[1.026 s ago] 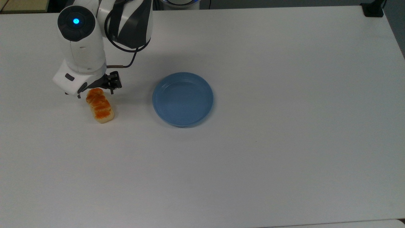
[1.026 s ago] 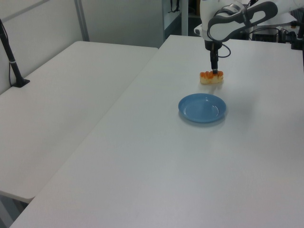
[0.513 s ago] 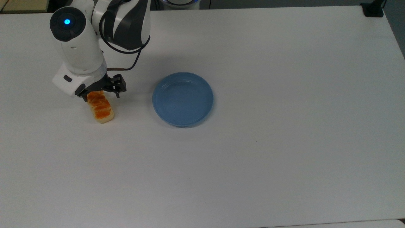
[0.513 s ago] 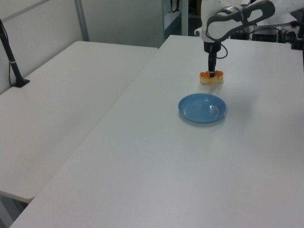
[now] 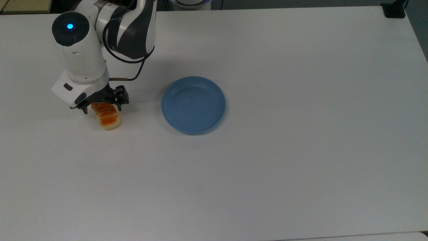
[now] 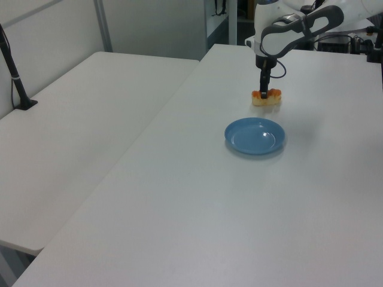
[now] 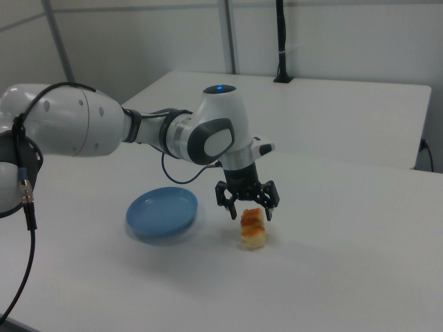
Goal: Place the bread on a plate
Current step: 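Close the gripper on the bread roll and lift it, then carry the bread roll over the blue plate and lower it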
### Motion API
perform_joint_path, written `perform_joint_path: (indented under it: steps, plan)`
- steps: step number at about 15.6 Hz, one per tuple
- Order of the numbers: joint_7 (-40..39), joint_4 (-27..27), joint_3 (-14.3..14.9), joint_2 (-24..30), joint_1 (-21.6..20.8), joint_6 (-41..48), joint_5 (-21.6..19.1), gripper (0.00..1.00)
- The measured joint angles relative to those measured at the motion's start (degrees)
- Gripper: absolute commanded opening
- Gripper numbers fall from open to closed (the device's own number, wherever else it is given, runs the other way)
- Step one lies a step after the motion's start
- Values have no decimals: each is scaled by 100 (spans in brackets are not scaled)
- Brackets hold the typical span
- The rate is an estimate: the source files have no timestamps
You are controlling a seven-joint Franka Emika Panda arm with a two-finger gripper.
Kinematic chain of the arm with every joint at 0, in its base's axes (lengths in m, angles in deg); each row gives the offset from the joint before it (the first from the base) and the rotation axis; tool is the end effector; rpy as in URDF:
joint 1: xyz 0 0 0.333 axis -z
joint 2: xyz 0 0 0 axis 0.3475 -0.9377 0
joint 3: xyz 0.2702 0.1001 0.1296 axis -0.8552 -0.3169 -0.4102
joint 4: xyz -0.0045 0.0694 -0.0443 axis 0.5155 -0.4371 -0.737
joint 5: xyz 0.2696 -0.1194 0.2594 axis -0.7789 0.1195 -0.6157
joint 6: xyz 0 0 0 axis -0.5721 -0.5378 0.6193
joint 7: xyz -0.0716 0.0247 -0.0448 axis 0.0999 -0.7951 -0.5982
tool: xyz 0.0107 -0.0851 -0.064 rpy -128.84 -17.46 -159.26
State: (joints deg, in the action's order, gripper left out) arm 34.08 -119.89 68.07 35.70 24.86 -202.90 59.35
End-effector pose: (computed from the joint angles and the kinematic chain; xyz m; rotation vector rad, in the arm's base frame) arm 0.6627 -0.2001 0.3394 2.9872 0.2850 0.0050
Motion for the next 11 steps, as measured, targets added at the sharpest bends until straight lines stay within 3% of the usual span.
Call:
perform_joint_path:
  steps: [4,5,10,11]
  plan:
    - [-34,-41,-4,-41,0,-1,0,98]
    - [-36,-54,-4,-53,-1,-1,0,94]
    - [-39,-86,-58,-167,0,-109,0,50]
    - [-39,-86,-96,-179,-1,-109,0,45]
